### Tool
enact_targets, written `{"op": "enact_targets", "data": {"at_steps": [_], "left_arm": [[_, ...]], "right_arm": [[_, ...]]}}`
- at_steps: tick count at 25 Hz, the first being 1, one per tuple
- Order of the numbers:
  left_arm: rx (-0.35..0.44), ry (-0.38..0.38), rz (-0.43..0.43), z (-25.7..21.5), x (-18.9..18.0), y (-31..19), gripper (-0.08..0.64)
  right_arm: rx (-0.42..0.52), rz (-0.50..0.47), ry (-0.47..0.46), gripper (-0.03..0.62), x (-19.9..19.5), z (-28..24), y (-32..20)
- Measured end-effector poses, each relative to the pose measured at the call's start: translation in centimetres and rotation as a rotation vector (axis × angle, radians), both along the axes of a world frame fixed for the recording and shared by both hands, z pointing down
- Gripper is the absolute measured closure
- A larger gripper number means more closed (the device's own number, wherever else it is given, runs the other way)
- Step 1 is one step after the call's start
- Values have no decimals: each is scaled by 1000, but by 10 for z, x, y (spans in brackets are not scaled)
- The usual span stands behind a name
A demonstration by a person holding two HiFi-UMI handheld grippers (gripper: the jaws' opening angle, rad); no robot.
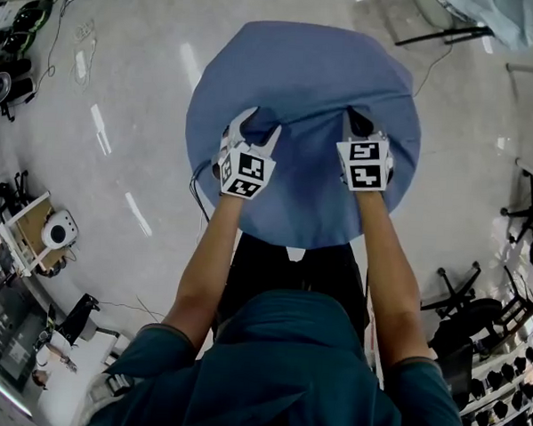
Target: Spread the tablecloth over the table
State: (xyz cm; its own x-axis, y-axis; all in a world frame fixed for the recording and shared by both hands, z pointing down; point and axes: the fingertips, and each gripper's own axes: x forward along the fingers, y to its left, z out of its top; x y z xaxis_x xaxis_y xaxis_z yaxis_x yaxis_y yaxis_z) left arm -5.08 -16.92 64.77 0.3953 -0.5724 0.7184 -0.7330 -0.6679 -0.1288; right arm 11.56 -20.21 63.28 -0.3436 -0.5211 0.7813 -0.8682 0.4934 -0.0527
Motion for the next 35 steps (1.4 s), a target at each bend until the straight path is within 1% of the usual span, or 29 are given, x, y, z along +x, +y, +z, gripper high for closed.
{"op": "enact_targets", "data": {"at_steps": [1, 2, 4, 6, 7, 8, 9, 10, 11, 13, 14, 15, 17, 20, 23, 29, 30, 31, 34, 35], "left_arm": [[-13, 24, -5, 1, -4, 1, 319], [-33, 44, 3, 2, -4, 2, 318], [-67, 59, 45, 4, -1, 6, 338], [-82, 59, 88, 3, 4, 10, 349], [-93, 60, 99, 4, 5, 13, 325], [-109, 56, 103, 6, 6, 16, 271], [-127, 49, 102, 9, 7, 20, 243], [-141, 50, 94, 12, 6, 24, 247], [-152, 62, 80, 12, 4, 27, 285], [-150, 87, 32, 9, -2, 27, 391], [-141, 87, 6, 7, -3, 26, 479], [-136, 82, -12, 6, -3, 27, 549], [-140, 65, -26, 7, 0, 27, 557], [-157, 50, -19, 5, 0, 17, 558], [-149, 54, -23, -3, -5, 8, 558], [-122, 40, 2, -8, -10, -8, 558], [-125, 39, 2, -9, -10, -11, 558], [-138, 40, 4, -9, -10, -13, 558], [-210, 61, 26, -4, -8, -10, 558], [-226, 64, 35, 0, -7, -7, 557]], "right_arm": [[-2, 2, 4, 581, 0, 0, 0], [-5, 5, 8, 581, 0, 1, 1], [-8, 16, 16, 581, 2, 1, 1], [5, 25, 19, 581, 4, -3, -2], [16, 27, 17, 581, 6, -7, -3], [27, 26, 15, 581, 10, -9, -5], [35, 23, 14, 581, 14, -11, -5], [35, 21, 15, 581, 16, -12, -4], [30, 20, 16, 581, 17, -13, 0], [32, 0, 12, 583, 10, -18, -3], [37, -11, 7, 583, 8, -21, -5], [38, -16, 1, 583, 8, -22, -5], [38, -17, -8, 583, 10, -21, -5], [43, -8, -17, 583, 10, -23, -14], [50, -6, -25, 583, 7, -27, -24], [44, 26, -37, 583, 3, -22, -42], [32, 32, -41, 583, 2, -20, -45], [0, 34, -47, 583, 1, -17, -47], [-172, -3, -73, 581, 3, -3, -42], [-212, -27, -72, 580, 5, 2, -38]]}}
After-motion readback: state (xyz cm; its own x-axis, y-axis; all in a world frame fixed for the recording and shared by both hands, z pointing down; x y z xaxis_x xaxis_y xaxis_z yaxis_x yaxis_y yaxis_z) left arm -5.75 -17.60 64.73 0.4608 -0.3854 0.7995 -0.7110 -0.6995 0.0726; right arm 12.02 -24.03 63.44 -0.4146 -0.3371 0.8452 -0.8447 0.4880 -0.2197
